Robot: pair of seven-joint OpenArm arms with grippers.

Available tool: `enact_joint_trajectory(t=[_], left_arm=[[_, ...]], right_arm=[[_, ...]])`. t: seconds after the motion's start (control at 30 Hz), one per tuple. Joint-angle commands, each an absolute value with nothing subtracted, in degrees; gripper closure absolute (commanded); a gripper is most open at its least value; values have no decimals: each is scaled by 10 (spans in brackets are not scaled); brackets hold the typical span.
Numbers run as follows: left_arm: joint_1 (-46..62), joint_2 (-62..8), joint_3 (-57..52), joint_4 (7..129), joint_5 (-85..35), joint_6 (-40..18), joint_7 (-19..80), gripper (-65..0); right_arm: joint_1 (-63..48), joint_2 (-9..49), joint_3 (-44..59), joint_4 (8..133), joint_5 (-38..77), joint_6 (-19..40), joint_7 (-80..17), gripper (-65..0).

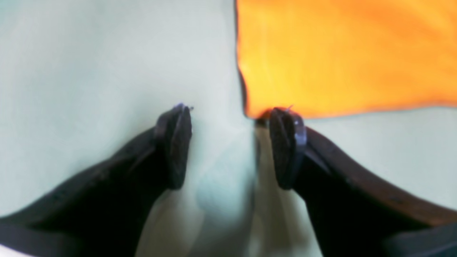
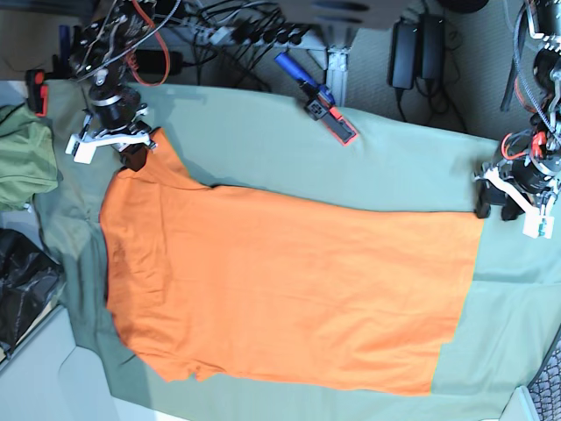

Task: Fold the T-shirt properly
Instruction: 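Move the left gripper to the shirt's hem corner and grasp it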

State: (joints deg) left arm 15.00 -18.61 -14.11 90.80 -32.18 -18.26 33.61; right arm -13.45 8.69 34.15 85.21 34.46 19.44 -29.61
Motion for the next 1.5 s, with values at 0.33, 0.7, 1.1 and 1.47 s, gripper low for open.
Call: enact_joint_trajectory(t=[0.33,0.7,1.1,1.47], left_arm=[[103,-192,-110,863,-333,-183,337,-388],[103,-184,-107,877,-375,-204,352,-388],[103,-179,-107,879,-411,-230,361,-388],[100,-154,-107,879,-410,-230,358,-386]], right_arm=[[-132,92,344,858,342,204,-298,0],[-132,92,344,858,334,204,-298,0],[-132,92,344,858,334,204,-298,0],[-132,91,344,858,335,204,-298,0]])
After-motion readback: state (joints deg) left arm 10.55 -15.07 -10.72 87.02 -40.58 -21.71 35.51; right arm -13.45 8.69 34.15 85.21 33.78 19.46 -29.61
